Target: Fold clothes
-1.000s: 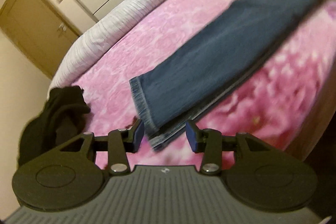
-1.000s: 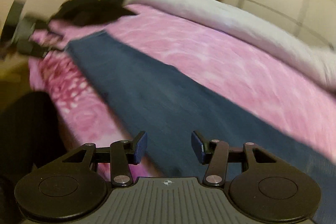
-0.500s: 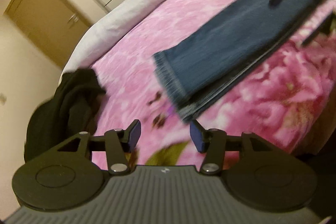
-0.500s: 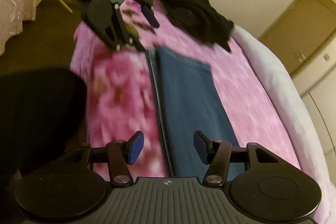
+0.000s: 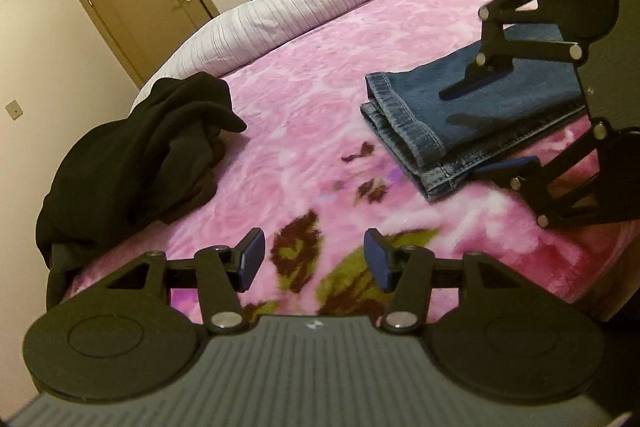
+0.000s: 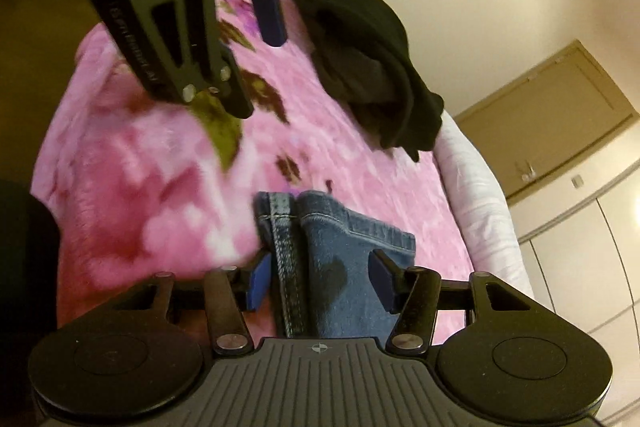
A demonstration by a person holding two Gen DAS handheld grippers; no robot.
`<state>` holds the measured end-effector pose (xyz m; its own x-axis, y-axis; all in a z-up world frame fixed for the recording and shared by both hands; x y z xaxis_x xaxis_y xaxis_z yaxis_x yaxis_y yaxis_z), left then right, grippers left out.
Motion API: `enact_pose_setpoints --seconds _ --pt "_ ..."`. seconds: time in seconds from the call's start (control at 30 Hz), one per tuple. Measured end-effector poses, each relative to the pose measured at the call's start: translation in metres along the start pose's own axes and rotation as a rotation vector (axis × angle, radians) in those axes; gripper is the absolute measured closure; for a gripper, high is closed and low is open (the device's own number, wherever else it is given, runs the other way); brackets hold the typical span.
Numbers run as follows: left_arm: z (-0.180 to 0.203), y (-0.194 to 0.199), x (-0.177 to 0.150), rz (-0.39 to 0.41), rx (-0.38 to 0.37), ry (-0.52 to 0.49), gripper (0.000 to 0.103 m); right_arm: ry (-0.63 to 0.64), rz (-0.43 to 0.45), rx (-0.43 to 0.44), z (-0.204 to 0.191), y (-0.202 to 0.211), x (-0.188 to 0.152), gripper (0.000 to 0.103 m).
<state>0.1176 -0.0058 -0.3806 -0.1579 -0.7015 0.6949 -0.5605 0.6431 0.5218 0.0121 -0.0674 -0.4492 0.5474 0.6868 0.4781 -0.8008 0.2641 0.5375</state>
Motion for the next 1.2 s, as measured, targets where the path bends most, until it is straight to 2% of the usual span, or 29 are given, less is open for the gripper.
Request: enact_pose_setpoints --seconds 0.07,0.23,0.33,0.4,0.5,0.57,0.67,0.73,0.83,0.9,0.93,0.97,1.0,1.1,1.2 --pt "0.001 0.001 0.001 0.005 0.000 0.005 0.052 -0.009 -0.002 0.030 0.000 -0.003 0.002 0.088" --pt "0.009 0.006 0.014 0.026 -0.004 0.021 0.051 -0.180 0.076 0.061 0.035 0.011 0.008 0.092" --pt "0.021 0.012 0.030 0.056 -0.017 -0.003 0.051 -0.424 0.168 0.074 0.091 0.044 0.003 0.093" --pt "0.033 0.016 0.045 0.085 -0.033 -0.025 0.051 -0.615 0.243 0.044 0.138 0.078 -0.012 0.094" --pt "0.054 0.022 0.073 0.136 -0.072 -0.058 0.050 -0.894 0.353 -0.072 0.204 0.152 -0.070 0.095" --pt "0.073 0.026 0.094 0.172 -0.100 -0.090 0.049 -1.039 0.378 -0.192 0.229 0.204 -0.126 0.095" --pt "0.110 0.030 0.129 0.226 -0.161 -0.138 0.047 -1.234 0.337 -0.369 0.237 0.265 -0.224 0.095" --pt "0.137 0.033 0.150 0.255 -0.203 -0.171 0.046 -1.403 0.267 -0.442 0.224 0.286 -0.295 0.095" --pt "0.183 0.039 0.182 0.292 -0.274 -0.238 0.046 -1.674 0.146 -0.443 0.192 0.287 -0.387 0.095" --pt "0.213 0.045 0.201 0.320 -0.317 -0.293 0.045 -1.870 0.081 -0.380 0.169 0.281 -0.433 0.095" --pt "0.227 0.048 0.210 0.335 -0.336 -0.319 0.045 -1.943 0.093 -0.347 0.160 0.277 -0.446 0.095" --pt "0.241 0.050 0.219 0.349 -0.355 -0.343 0.045 -1.962 0.089 -0.328 0.155 0.275 -0.451 0.095" --pt "0.254 0.051 0.227 0.359 -0.376 -0.361 0.045 -1.949 0.082 -0.318 0.153 0.271 -0.451 0.095" --pt "0.290 0.052 0.244 0.376 -0.431 -0.407 0.044 -1.941 0.132 -0.310 0.155 0.275 -0.453 0.095" --pt "0.316 0.045 0.248 0.355 -0.465 -0.450 0.044 -1.939 0.140 -0.313 0.163 0.281 -0.460 0.095"
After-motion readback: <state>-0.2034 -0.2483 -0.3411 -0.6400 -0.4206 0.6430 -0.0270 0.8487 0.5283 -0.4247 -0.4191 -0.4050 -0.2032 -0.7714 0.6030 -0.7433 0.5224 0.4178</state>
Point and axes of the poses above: each gripper's, at about its wrist camera, not at the fingertips, and y roughly against the way its jaws point, z to its right, x to its top, the point moved 8 cm from there along -y, roughly the way its jaws point, and after that the axes turned 4 degrees about x, right-handed, at the moved point
